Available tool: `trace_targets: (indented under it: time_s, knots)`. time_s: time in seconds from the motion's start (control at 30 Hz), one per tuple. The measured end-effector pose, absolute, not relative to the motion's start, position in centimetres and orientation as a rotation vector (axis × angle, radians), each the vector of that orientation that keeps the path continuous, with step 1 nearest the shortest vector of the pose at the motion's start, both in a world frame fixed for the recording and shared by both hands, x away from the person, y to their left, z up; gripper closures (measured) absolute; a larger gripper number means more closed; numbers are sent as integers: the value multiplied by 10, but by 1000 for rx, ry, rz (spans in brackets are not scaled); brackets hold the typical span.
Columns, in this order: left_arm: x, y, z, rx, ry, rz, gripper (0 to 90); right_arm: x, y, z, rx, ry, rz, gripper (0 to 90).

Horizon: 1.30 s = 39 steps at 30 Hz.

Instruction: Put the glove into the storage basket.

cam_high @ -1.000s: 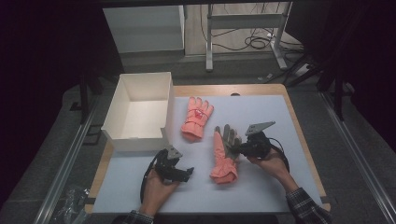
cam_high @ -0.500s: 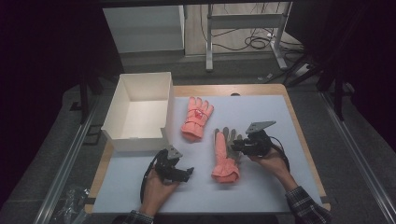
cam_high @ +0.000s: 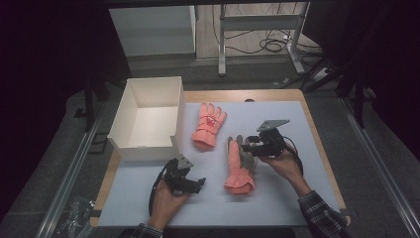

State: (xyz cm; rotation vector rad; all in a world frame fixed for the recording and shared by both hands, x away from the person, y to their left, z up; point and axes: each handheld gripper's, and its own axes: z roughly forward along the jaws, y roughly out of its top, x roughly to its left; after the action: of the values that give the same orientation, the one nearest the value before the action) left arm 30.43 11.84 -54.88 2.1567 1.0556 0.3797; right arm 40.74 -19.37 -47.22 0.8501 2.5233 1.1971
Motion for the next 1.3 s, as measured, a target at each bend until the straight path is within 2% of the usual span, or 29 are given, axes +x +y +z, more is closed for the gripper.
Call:
trace_targets:
  time_s: [0.47, 0.77, 0.97, 1.3]
  knots:
    - [304, 118, -549, 2157, 1054, 383, 70, 428, -167, -462, 913, 2493, 1285, 362]
    - [304, 119, -549, 2157, 1053, 384, 70, 446, -136, -459, 862, 2515, 1254, 354]
    - [304, 119, -549, 2158, 1052, 384, 69, 454, -116, -458, 808, 2531, 1201, 379]
    - [304, 119, -549, 2158, 1053, 384, 70, 478, -90, -464, 823, 2554, 1151, 503]
